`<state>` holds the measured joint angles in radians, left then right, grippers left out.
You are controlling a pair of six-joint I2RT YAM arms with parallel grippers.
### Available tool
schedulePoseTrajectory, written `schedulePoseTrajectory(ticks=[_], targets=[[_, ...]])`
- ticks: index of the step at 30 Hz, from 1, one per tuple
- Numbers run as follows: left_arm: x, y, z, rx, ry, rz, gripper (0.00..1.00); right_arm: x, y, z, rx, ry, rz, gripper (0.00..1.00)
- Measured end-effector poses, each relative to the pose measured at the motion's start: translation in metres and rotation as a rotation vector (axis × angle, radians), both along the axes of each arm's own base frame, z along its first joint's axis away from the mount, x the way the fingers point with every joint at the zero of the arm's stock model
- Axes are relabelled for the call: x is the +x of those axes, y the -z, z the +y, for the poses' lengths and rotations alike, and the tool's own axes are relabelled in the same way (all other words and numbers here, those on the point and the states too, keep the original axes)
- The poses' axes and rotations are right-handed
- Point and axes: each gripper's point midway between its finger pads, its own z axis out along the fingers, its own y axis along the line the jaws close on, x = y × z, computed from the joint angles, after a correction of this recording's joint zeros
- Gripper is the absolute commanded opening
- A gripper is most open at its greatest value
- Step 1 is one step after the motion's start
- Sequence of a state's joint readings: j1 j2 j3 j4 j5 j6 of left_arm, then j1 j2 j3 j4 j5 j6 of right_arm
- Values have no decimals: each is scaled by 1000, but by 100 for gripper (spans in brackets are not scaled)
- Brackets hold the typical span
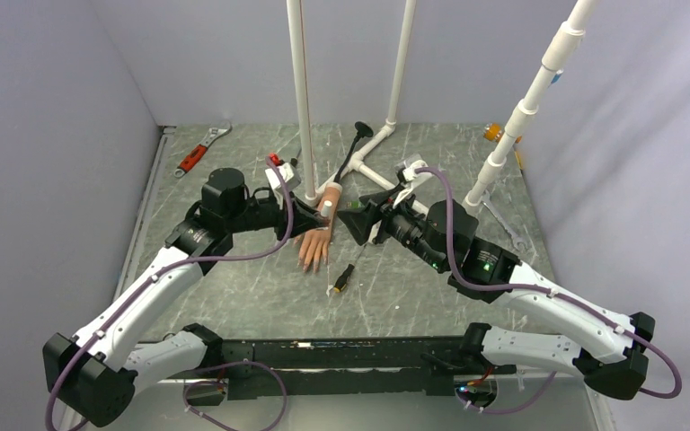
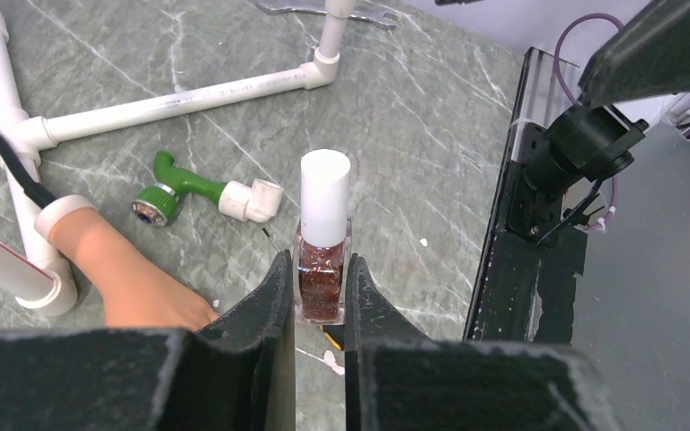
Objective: Paint the nails
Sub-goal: Pick up the nail polish bottle from the center of the board, then unscrew the nail polish bottle.
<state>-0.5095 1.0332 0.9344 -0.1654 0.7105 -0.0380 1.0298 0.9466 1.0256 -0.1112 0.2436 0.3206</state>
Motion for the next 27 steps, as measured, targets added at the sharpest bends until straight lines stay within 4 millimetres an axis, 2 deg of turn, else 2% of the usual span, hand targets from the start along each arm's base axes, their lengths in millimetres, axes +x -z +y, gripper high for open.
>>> schedulePoseTrajectory(ticks=[6,13,18,27], targets=[[-5,0,-5,-3,51,18,0,-4,1,2,-17,-65,-26,62],[-12,6,-6,13,97,21,0,2,-1,-3,-9,-105,-27,59],[-15,7,-7,12,117,23,0,1,-3,3,9,-131,-25,57],[-14,7,-7,12,119,26,0,9,5,13,62,-107,32,52]])
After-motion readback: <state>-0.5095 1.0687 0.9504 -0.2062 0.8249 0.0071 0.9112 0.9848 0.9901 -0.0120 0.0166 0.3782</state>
